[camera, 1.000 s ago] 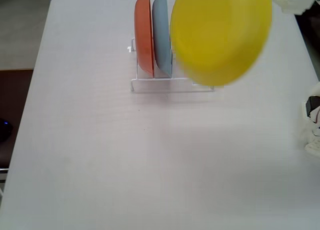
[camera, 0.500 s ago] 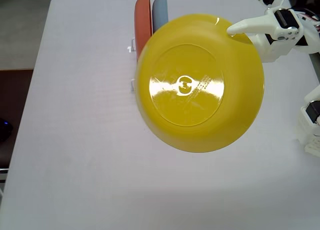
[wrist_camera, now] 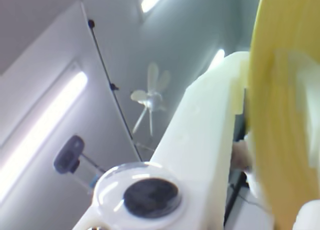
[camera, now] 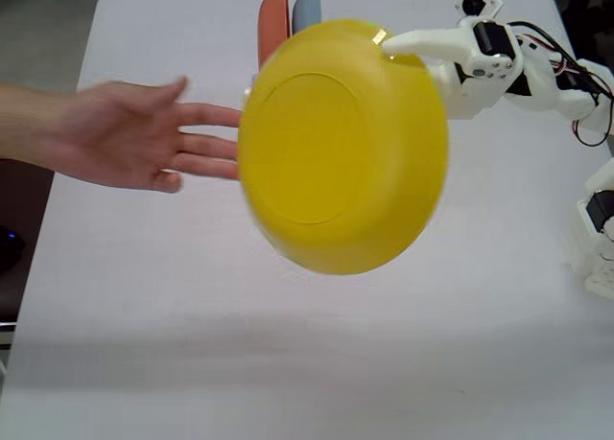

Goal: Would you please take all the plates for me?

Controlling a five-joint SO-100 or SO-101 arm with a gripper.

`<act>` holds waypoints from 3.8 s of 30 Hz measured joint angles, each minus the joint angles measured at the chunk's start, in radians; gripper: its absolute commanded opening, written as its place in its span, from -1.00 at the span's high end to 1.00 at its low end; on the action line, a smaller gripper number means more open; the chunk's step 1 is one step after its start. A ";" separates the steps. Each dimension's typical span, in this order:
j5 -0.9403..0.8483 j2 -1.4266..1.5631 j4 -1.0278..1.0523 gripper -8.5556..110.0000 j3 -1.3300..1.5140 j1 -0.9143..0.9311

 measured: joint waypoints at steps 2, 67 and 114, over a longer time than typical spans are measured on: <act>0.015 -0.015 -0.011 0.86 0.000 0.009; -0.609 -0.356 0.696 0.33 -0.242 0.640; -0.546 -0.888 0.986 0.87 -1.266 0.686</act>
